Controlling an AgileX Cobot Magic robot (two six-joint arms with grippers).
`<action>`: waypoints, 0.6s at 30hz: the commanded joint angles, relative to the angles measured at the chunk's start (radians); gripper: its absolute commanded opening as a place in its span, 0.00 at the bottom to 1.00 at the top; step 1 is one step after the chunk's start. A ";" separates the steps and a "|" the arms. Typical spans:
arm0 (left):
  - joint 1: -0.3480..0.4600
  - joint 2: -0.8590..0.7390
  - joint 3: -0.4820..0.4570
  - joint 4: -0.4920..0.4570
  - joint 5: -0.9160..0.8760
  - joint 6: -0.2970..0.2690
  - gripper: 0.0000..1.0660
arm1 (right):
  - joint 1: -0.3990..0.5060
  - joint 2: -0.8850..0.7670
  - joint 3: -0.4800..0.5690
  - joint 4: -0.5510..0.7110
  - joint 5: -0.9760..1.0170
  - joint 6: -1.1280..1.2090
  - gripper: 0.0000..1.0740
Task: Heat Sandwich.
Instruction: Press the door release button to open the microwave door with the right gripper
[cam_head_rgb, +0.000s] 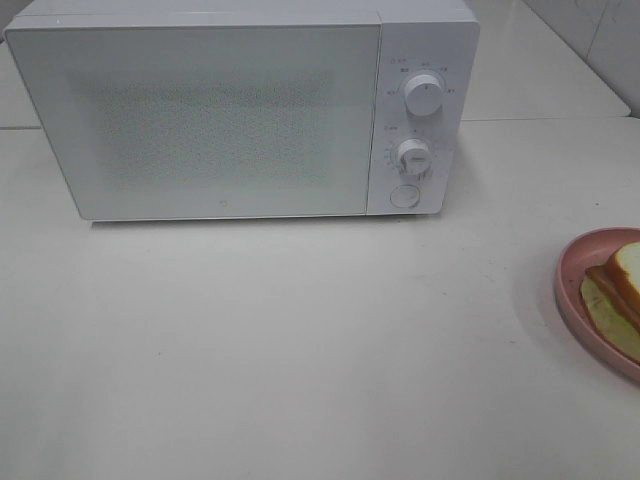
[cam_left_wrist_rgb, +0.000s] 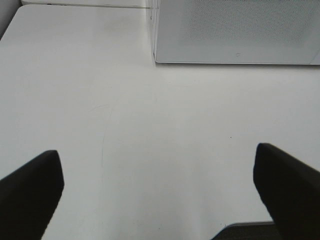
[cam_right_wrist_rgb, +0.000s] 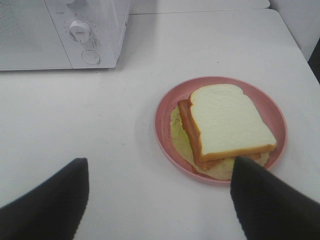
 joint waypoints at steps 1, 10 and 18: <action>0.005 -0.025 0.001 -0.003 -0.011 0.000 0.92 | -0.007 -0.027 0.002 -0.002 -0.017 0.000 0.70; 0.005 -0.025 0.001 -0.003 -0.011 0.000 0.92 | -0.007 -0.027 0.002 -0.002 -0.017 0.000 0.70; 0.005 -0.025 0.001 -0.003 -0.011 0.000 0.92 | -0.007 -0.027 -0.015 -0.002 -0.043 0.000 0.70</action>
